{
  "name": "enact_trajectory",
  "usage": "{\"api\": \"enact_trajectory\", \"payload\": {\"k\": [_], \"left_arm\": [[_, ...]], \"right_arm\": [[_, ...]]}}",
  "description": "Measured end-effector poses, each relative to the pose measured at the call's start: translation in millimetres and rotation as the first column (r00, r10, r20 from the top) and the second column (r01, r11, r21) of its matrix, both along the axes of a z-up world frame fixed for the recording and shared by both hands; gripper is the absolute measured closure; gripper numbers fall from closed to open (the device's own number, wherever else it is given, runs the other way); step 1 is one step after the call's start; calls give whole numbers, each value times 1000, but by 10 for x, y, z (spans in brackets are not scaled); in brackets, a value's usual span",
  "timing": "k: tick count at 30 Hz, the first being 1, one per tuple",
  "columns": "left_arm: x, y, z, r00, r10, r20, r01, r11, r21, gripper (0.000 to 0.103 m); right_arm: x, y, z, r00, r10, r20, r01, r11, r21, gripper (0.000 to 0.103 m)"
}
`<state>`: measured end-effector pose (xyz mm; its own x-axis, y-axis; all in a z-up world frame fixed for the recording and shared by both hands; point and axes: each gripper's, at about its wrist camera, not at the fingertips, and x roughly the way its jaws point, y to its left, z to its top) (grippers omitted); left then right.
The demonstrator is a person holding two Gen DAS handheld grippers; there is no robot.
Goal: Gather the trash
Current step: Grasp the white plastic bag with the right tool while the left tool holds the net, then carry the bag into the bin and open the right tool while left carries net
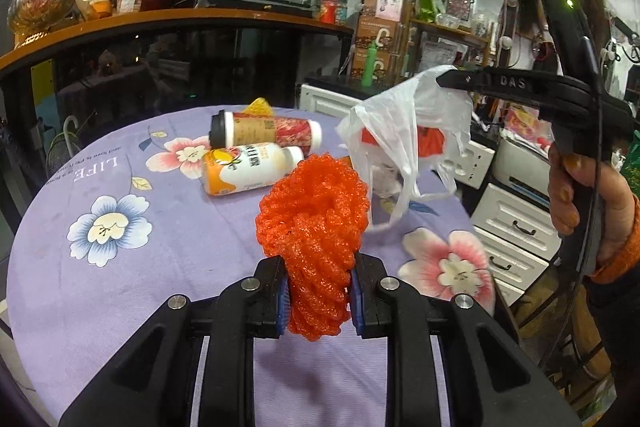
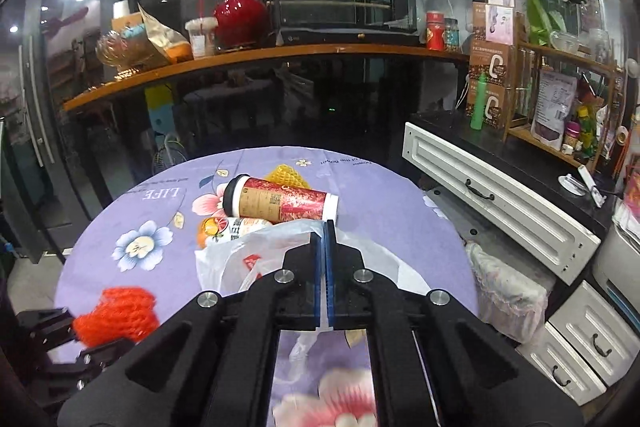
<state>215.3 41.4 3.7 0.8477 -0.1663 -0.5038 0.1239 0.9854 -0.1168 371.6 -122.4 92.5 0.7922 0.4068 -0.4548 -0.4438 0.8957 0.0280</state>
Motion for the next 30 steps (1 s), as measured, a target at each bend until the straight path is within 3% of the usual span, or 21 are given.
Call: {"api": "enact_trajectory", "payload": {"k": [9, 16, 23, 30], "left_arm": [[-212, -606, 150, 990, -138, 38, 138, 990, 9, 80], [-271, -1155, 134, 963, -268, 40, 267, 964, 9, 80], [-300, -1652, 22, 932, -361, 16, 361, 933, 9, 80], [-338, -1989, -122, 912, -409, -18, 409, 912, 24, 80]], "right_arm": [[-692, -798, 37, 998, -63, -15, 63, 998, 18, 101], [-1070, -1528, -123, 982, -179, -58, 181, 983, 35, 101], [-1221, -2106, -610, 947, -266, -179, 276, 960, 35, 101], [-1172, -2326, -1188, 911, -283, -300, 308, 951, 36, 101]]}}
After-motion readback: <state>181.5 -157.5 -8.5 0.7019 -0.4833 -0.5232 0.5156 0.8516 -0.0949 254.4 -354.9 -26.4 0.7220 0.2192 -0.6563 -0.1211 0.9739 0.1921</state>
